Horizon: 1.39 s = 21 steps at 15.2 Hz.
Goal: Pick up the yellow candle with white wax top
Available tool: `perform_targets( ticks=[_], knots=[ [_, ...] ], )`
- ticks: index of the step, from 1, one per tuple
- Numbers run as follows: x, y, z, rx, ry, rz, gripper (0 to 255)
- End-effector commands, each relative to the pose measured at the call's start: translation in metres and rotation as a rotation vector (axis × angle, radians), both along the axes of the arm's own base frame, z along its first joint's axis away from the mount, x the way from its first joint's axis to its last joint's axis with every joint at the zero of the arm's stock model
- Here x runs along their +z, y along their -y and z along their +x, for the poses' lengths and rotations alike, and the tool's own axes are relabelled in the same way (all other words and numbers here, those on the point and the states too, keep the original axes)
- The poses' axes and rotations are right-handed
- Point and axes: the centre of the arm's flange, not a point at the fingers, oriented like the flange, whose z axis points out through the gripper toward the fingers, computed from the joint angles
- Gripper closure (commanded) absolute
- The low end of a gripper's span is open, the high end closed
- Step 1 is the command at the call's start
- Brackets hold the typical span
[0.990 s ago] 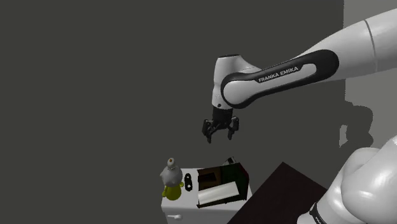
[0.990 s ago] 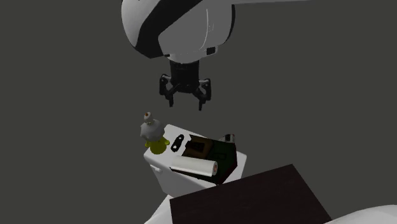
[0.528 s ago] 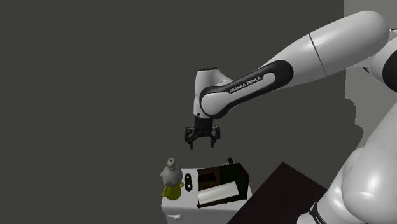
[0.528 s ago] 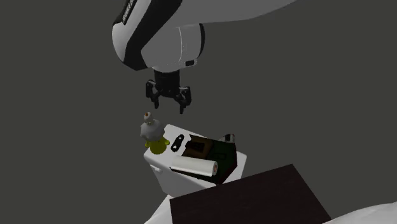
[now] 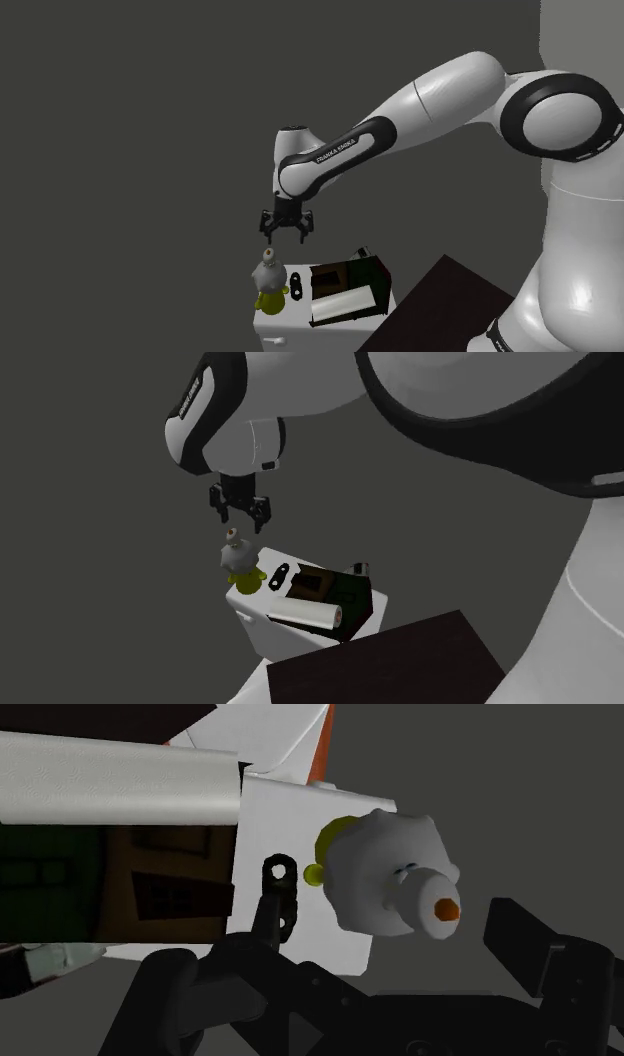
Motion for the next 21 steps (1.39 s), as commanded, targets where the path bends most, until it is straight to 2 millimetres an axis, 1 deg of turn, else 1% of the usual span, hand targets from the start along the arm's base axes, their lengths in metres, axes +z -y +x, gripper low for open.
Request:
perform_targets(
  ticks=[1, 3, 4, 11, 13, 14, 21],
  knots=[
    [-0.018, -0.014, 0.017, -0.023, -0.004, 0.011, 0],
    [-0.032, -0.027, 0.035, -0.045, -0.008, 0.023, 0],
    [-0.035, -0.03, 0.039, -0.05, -0.009, 0.025, 0],
    [-0.072, -0.03, 0.039, -0.05, -0.009, 0.025, 0],
    [-0.075, -0.03, 0.039, -0.05, -0.009, 0.025, 0],
    [-0.076, -0.03, 0.039, -0.05, -0.009, 0.025, 255],
    [-0.075, -0.03, 0.038, -0.05, -0.009, 0.025, 255]
  ],
)
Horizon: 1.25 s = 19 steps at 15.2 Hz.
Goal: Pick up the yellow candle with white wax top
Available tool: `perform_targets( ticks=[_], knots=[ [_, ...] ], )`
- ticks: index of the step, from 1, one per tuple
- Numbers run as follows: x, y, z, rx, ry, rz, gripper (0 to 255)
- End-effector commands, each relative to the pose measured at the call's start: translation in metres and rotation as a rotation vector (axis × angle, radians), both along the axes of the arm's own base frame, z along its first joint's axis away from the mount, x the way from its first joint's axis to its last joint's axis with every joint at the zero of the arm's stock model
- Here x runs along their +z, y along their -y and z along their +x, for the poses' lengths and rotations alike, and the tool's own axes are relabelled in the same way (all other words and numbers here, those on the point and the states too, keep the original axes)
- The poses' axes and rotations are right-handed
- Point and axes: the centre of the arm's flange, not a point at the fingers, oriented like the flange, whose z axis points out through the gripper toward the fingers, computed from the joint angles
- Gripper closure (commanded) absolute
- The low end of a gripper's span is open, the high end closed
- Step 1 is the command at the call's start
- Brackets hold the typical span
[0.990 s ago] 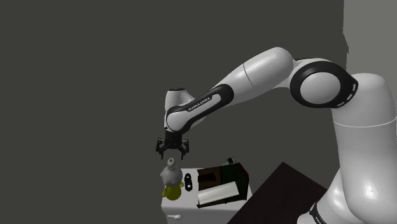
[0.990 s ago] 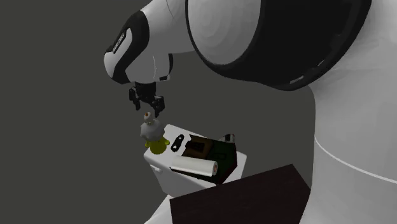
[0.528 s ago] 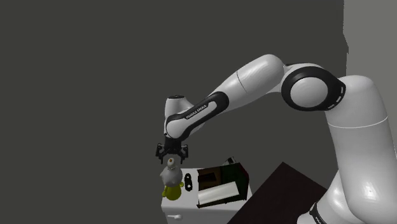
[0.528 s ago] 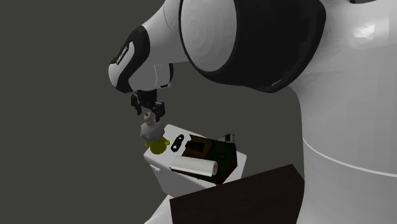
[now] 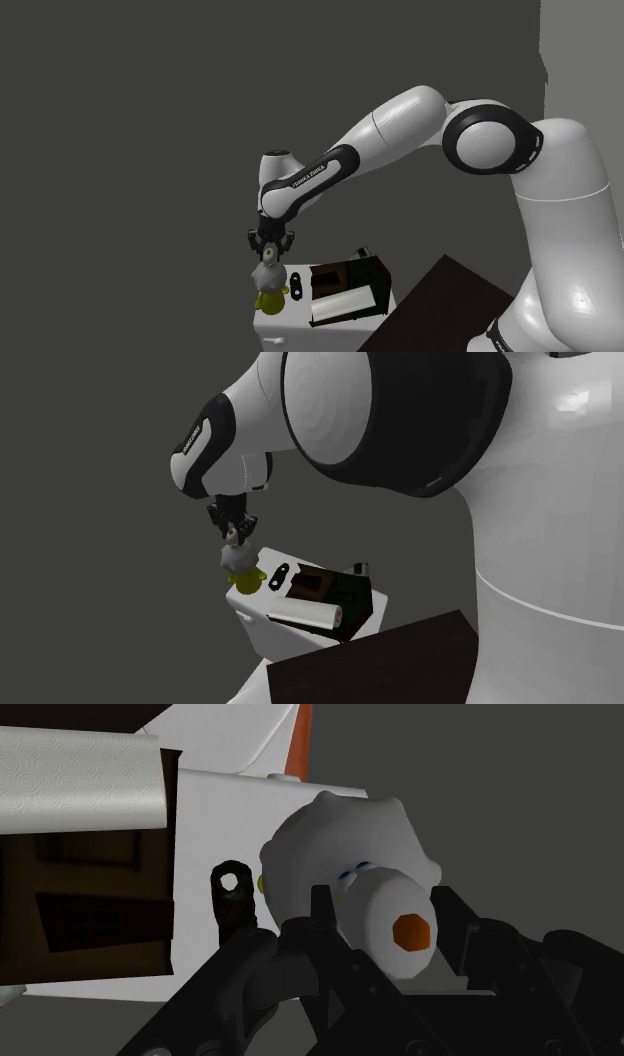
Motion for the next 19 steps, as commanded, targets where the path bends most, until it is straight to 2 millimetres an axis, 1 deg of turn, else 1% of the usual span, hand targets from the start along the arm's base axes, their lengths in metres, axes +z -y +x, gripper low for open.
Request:
perform_targets(
  ticks=[1, 2, 17, 19],
  knots=[
    [0.0, 0.0, 0.0, 0.0, -0.001, 0.0, 255],
    [-0.001, 0.0, 0.001, 0.0, -0.001, 0.0, 255],
    [0.078, 0.0, 0.001, 0.0, -0.001, 0.0, 255],
    [0.079, 0.0, 0.001, 0.0, -0.001, 0.0, 255]
  ],
)
